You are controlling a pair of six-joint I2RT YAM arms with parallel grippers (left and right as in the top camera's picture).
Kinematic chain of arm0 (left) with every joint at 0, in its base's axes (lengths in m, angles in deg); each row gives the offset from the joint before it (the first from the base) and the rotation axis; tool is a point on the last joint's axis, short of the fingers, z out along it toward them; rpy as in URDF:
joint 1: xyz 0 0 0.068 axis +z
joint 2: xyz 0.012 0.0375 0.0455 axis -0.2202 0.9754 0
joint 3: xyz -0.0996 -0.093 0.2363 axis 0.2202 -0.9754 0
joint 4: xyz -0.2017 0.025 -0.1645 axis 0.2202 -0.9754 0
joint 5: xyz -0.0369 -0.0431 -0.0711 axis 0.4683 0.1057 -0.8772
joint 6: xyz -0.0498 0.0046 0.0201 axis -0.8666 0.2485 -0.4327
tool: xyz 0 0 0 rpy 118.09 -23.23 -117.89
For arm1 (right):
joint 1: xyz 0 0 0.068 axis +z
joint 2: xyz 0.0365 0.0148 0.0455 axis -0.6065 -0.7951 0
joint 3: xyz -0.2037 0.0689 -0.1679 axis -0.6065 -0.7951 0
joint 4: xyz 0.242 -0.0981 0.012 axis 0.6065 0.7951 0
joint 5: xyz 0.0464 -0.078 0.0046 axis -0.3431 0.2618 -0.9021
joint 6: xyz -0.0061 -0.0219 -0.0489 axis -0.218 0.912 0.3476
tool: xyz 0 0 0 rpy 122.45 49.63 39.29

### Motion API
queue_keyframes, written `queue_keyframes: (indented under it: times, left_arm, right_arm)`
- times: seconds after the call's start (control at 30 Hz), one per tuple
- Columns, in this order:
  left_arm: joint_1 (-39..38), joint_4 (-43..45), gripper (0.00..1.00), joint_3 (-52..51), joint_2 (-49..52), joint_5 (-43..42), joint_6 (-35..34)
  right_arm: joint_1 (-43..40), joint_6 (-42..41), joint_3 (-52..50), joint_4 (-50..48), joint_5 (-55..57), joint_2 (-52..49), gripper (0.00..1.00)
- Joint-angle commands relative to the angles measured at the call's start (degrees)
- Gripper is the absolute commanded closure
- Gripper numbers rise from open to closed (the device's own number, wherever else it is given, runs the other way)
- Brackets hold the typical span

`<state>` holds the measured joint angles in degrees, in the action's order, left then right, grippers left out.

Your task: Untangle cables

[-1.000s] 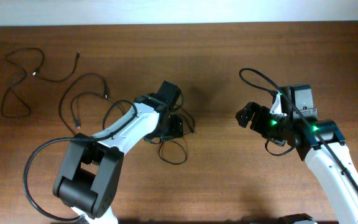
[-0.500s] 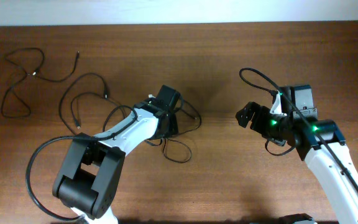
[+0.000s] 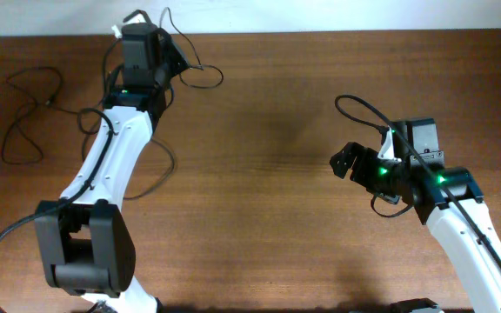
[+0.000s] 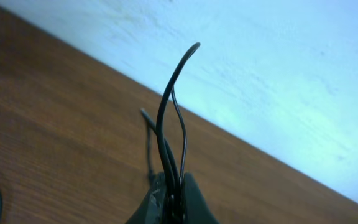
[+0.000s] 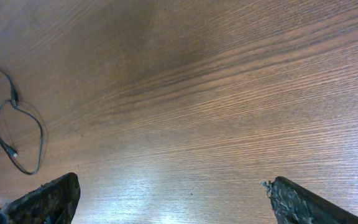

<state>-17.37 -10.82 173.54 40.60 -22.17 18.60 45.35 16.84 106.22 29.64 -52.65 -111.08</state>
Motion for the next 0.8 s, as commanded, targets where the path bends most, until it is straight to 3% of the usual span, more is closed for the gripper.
queue_keyframes:
  times: [0.0, 0.13, 0.17, 0.23, 0.27, 0.3, 0.33, 0.4, 0.53, 0.7, 0.77]
  left_arm:
    - [-0.61, -1.07, 1.00, 0.48, 2.82, -0.04, 1.14]
    - [-0.83, -13.64, 1.00, 0.46, 7.28, -2.89, 0.20]
    - [-0.85, -14.19, 1.00, 0.46, 9.27, -7.56, 0.22]
    - [-0.98, -14.23, 1.00, 0.44, 13.22, -8.68, -0.55]
    - [-0.98, -14.49, 0.92, 0.44, 14.78, -8.76, -1.42]
    - [-0.92, -16.76, 0.63, 0.44, 15.32, -8.46, -1.51]
    - [-0.81, -18.21, 0.52, 0.44, 15.32, -8.24, -1.49]
    - [0.02, -21.57, 0.05, 0.48, 14.97, -8.28, -1.51]
    - [1.07, -22.84, 0.01, 0.61, 8.33, -8.28, 1.29]
    - [1.03, -24.87, 0.01, 0.59, -9.68, -8.09, 7.08]
    - [1.01, -29.33, 0.01, 0.59, -18.51, -3.28, 7.82]
  right_arm:
    - [-0.26, 0.20, 0.22, -0.17, 0.50, -0.15, 0.02]
    - [-0.26, 0.20, 0.22, -0.17, 0.50, -0.15, 0.02]
    - [-0.26, 0.20, 0.22, -0.17, 0.50, -0.15, 0.02]
    - [-0.26, 0.20, 0.22, -0.17, 0.50, -0.15, 0.01]
    - [-0.26, 0.20, 0.22, -0.17, 0.50, -0.15, 0.02]
    - [-0.26, 0.20, 0.22, -0.17, 0.50, -0.15, 0.02]
    - [-0.26, 0.20, 0.22, -0.17, 0.50, -0.15, 0.02]
    - [-0.26, 0.20, 0.22, -0.17, 0.50, -0.15, 0.02]
    - [-0.26, 0.20, 0.22, -0.17, 0.50, -0.15, 0.02]
    - [-0.26, 0.20, 0.22, -0.17, 0.50, -0.15, 0.02]
    - [-0.26, 0.20, 0.22, -0.17, 0.50, -0.15, 0.02]
